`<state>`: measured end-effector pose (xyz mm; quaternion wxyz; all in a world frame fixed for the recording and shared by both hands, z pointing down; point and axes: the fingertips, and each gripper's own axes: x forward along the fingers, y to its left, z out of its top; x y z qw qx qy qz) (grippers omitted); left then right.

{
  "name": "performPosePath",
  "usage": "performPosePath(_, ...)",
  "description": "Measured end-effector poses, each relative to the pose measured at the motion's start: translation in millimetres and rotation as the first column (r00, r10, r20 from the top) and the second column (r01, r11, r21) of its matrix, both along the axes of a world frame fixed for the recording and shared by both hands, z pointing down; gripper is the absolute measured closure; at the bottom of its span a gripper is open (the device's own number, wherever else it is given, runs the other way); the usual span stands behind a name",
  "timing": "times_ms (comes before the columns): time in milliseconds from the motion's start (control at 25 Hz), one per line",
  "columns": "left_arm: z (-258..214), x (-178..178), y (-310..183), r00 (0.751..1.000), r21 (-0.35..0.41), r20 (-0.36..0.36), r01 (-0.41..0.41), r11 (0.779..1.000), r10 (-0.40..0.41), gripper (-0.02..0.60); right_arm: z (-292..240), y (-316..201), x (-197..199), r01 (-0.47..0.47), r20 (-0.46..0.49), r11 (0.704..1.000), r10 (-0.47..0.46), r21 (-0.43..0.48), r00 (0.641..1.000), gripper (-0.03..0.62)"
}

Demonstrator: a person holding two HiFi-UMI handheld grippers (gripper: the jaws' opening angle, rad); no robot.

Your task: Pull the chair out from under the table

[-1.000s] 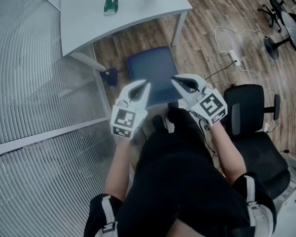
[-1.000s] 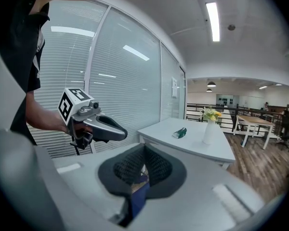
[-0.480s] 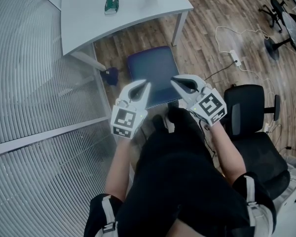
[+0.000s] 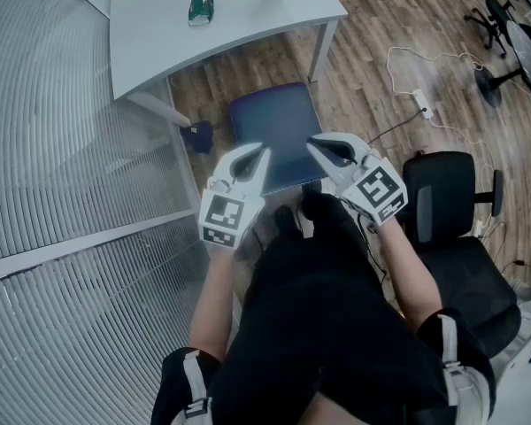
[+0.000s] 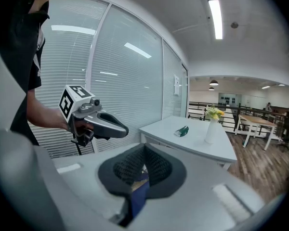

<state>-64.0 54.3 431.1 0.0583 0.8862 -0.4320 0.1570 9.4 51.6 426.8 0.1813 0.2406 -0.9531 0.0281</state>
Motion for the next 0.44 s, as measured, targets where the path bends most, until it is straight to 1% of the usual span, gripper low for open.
performPosePath(440,-1.7,-3.6,2.7,1.000,0.001,-0.002,0.004,1.000,-0.004,0.571,-1.9,2.0,-1.7,-0.004,-0.013,1.000,0.004,0.009,1.000,0.593)
